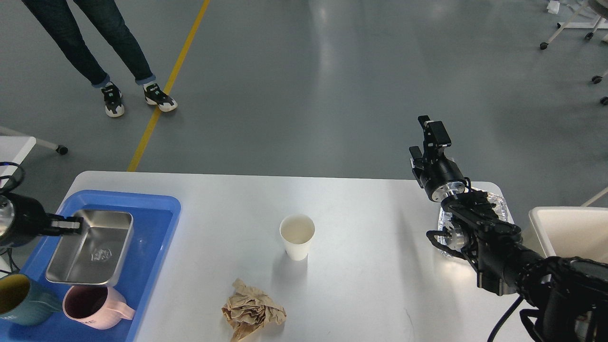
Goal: Tidy desktop
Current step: 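Lift the metal tray with the left gripper over the blue bin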
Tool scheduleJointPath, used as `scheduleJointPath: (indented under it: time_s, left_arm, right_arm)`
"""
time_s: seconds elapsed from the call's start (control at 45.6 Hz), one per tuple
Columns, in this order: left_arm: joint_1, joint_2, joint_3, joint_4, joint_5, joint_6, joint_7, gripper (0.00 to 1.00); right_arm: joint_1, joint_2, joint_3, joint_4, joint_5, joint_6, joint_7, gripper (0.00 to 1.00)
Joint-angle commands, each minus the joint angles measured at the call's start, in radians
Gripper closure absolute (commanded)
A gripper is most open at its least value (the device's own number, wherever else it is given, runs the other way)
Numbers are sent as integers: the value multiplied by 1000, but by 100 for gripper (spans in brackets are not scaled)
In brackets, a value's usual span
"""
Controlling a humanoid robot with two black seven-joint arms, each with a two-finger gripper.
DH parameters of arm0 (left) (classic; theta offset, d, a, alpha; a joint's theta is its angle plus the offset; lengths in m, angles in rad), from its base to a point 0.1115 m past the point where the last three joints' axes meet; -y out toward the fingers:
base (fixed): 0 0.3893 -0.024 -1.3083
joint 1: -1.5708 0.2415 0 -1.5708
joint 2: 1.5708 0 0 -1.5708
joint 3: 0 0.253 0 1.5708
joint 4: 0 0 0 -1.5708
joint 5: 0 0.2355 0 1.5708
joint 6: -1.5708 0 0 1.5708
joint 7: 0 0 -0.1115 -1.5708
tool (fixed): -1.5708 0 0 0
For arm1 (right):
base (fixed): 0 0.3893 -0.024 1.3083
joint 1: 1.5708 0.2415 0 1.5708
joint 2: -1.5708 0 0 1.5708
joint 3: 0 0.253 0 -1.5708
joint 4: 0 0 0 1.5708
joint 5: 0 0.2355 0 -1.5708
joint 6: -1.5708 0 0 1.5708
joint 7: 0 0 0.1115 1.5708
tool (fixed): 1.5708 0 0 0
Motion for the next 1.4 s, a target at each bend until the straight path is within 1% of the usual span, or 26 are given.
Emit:
scheduleJointPath:
  time_s: [0.0,0.153,0.241,0.351,0.482,0.723,0.789,0.964,1.03,1.095,1.139,1.293,1.38]
  left_arm:
    - [-1,146,-57,-18,-66,-34,-26,100]
    - [-1,273,-145,-15,-107,-103,-80,100]
    - [-1,302,-168,-9,-124,-119,-87,100]
    - [-1,302,-179,5,-129,-113,-87,100]
    - [1,273,-171,60,-129,-64,-86,100]
    - [16,69,-166,305,-130,48,-86,100]
    - [33,-1,-163,383,-135,93,-86,100]
    - [96,-168,-170,569,-135,168,-89,100]
    - [124,-224,-174,613,-136,197,-98,100]
    - [150,-267,-174,656,-138,237,-124,100]
    - [164,-293,-174,692,-145,263,-133,100]
    - [191,-400,-174,775,-184,297,-138,100]
    - [217,-446,-174,816,-187,335,-145,100]
  right_arm:
    - [3,2,0,0,0,0,0,0]
    - [9,8,0,0,0,0,0,0]
    - [12,13,0,0,0,0,0,0]
    - [12,15,0,2,0,-1,0,0]
    - [8,15,-2,2,0,-1,0,0]
    - [9,15,-2,3,0,0,0,0]
    - [12,15,-2,3,0,-1,0,0]
    - [12,21,-2,3,0,-1,0,0]
    - [11,22,-2,3,-2,-1,0,0]
    - [9,24,-2,3,-2,-1,0,0]
    - [8,25,-3,3,-2,-1,0,0]
    - [11,38,-3,2,-2,-1,0,0]
    - [11,44,-3,2,-2,-3,0,0]
